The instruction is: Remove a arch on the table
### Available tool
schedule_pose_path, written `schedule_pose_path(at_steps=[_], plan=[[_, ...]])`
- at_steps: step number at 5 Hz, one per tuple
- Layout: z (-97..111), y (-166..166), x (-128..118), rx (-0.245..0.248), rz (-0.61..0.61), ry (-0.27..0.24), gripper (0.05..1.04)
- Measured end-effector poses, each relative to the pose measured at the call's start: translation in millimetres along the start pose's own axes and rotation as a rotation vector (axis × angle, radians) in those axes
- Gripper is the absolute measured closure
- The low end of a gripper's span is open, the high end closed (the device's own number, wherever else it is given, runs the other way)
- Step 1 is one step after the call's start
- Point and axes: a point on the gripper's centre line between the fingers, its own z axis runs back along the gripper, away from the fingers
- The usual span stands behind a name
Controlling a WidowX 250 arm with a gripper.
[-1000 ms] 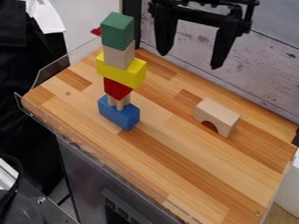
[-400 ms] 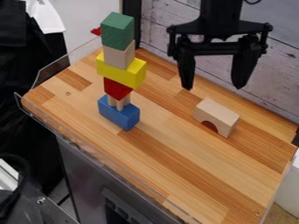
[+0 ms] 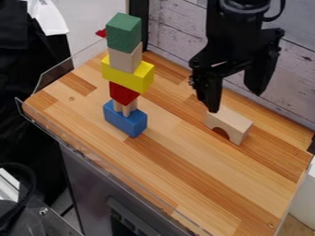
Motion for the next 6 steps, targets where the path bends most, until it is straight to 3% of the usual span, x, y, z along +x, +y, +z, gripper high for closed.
schedule_pose_path(at_steps=[1,2,5,6], plan=[[-13,-5,8,0.019,0.072,-0.048,0.084],[-22,-15,10,0.022,0.090,-0.050,0.084],[-59,-45,21,0.004,0.297,-0.059,0.084],[-71,-52,27,0.017,0.348,-0.056,0.084]])
